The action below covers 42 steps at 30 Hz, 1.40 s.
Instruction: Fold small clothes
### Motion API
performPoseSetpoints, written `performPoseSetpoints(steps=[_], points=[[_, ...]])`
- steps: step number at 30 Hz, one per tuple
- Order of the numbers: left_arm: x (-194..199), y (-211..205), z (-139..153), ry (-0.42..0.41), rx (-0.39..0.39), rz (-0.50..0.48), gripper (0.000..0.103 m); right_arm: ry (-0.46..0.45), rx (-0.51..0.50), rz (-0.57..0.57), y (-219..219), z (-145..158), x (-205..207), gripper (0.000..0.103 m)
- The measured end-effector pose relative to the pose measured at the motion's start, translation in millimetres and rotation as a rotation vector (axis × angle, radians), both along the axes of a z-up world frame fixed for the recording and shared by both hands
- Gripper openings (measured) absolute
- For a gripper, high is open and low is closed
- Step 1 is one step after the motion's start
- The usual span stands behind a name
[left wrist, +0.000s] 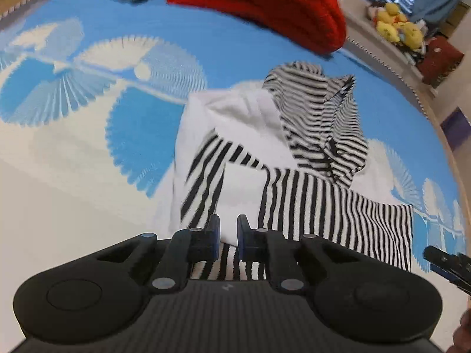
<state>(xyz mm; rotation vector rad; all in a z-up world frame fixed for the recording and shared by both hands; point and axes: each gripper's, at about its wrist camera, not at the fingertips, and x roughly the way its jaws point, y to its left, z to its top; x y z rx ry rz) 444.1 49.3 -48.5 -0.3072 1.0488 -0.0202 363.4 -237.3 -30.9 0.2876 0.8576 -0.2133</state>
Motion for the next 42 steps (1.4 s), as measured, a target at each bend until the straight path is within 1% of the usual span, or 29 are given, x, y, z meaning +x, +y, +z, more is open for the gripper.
performPoseSetpoints(steps=[1, 2, 3, 5, 7, 9, 12, 16, 17, 19, 21, 22, 23, 24, 28, 30, 33, 36, 37, 39, 41, 42], points=[[4, 1, -4, 0.004, -0.017, 0.012, 0.013, -0.007, -0.019, 0.025, 0, 2, 0, 0.053], [6, 2, -9, -0.004, -0.034, 0.021, 0.016, -0.010, -0.038, 0.031, -1, 3, 2, 0.054], [10, 3, -16, 0.008, -0.036, 0.029, 0.018, -0.002, -0.047, 0.026, -4, 4, 2, 0.054], [18, 5, -29, 0.065, -0.044, 0.056, 0.019, 0.027, -0.011, 0.006, -16, -1, 3, 0.054], [24, 5, -38, 0.079, -0.076, 0.060, 0.024, 0.063, 0.035, -0.027, -27, -11, 8, 0.054], [29, 3, -46, 0.104, -0.060, 0.052, 0.031, 0.087, 0.059, -0.052, -35, -17, 11, 0.054], [32, -1, -54, 0.118, -0.030, 0.035, 0.034, 0.086, 0.077, -0.082, -45, -17, 14, 0.054], [34, -6, -59, 0.131, 0.009, 0.015, 0.033, 0.079, 0.093, -0.107, -51, -17, 17, 0.054], [34, -9, -59, 0.128, 0.027, 0.000, 0.033, 0.084, 0.101, -0.111, -52, -18, 17, 0.054], [33, -14, -56, 0.121, 0.066, -0.033, 0.023, 0.099, 0.119, -0.119, -52, -22, 20, 0.054], [31, -18, -52, 0.108, 0.122, -0.068, 0.003, 0.115, 0.135, -0.130, -52, -27, 22, 0.054], [29, -19, -48, 0.097, 0.148, -0.079, 0.003, 0.121, 0.142, -0.134, -51, -29, 22, 0.054], [27, -18, -44, 0.083, 0.153, -0.081, 0.002, 0.125, 0.148, -0.137, -50, -31, 23, 0.054], [26, -15, -37, 0.069, 0.139, -0.076, 0.002, 0.131, 0.154, -0.138, -49, -32, 23, 0.054], [15, -3, -2, 0.001, 0.088, -0.057, 0.001, 0.146, 0.164, -0.133, -41, -38, 24, 0.054], [7, 2, 12, -0.016, 0.057, -0.035, 0.001, 0.156, 0.164, -0.127, -36, -41, 24, 0.054], [-1, 10, 18, 0.010, 0.023, 0.004, 0.002, 0.185, 0.191, -0.132, -34, -49, 21, 0.054], [-2, 17, 12, 0.077, 0.053, 0.045, 0.003, 0.224, 0.237, -0.151, -35, -61, 17, 0.054], [-2, 18, 11, 0.088, 0.060, 0.050, 0.005, 0.236, 0.248, -0.159, -35, -64, 16, 0.054], [-2, 15, 9, 0.088, 0.036, 0.021, 0.020, 0.257, 0.267, -0.184, -38, -70, 14, 0.054], [-1, 4, 6, 0.084, 0.018, -0.045, 0.024, 0.268, 0.275, -0.200, -40, -73, 13, 0.055], [0, -3, 4, 0.088, 0.021, -0.071, 0.024, 0.272, 0.276, -0.204, -41, -74, 13, 0.055]])
